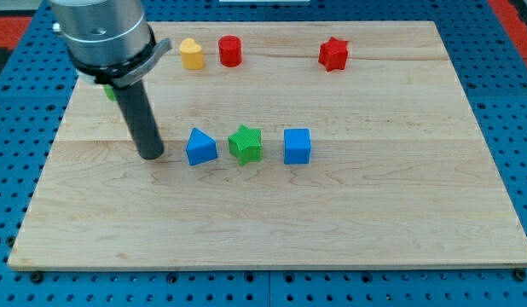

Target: Move the yellow hexagon below the yellow heart

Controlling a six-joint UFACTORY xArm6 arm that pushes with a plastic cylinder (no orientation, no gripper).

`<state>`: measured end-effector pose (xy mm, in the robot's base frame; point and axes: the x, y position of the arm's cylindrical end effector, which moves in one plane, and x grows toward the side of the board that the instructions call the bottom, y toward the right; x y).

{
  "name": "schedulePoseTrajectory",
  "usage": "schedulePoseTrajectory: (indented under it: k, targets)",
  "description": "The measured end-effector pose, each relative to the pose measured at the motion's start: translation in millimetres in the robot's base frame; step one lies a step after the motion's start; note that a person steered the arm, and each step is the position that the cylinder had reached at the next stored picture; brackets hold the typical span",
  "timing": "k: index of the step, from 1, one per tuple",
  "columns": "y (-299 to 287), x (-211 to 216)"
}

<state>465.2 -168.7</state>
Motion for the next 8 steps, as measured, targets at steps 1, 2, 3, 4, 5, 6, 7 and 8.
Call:
schedulePoseTrajectory:
  k: [1,2,3,4,5,6,7,8]
  targets:
    - [-20,-36]
    - [51,-58]
    - [95,-68]
    - [94,-68]
    - [6,-76]
    - [-7,-85]
    - [17,-100]
    - [117,-103]
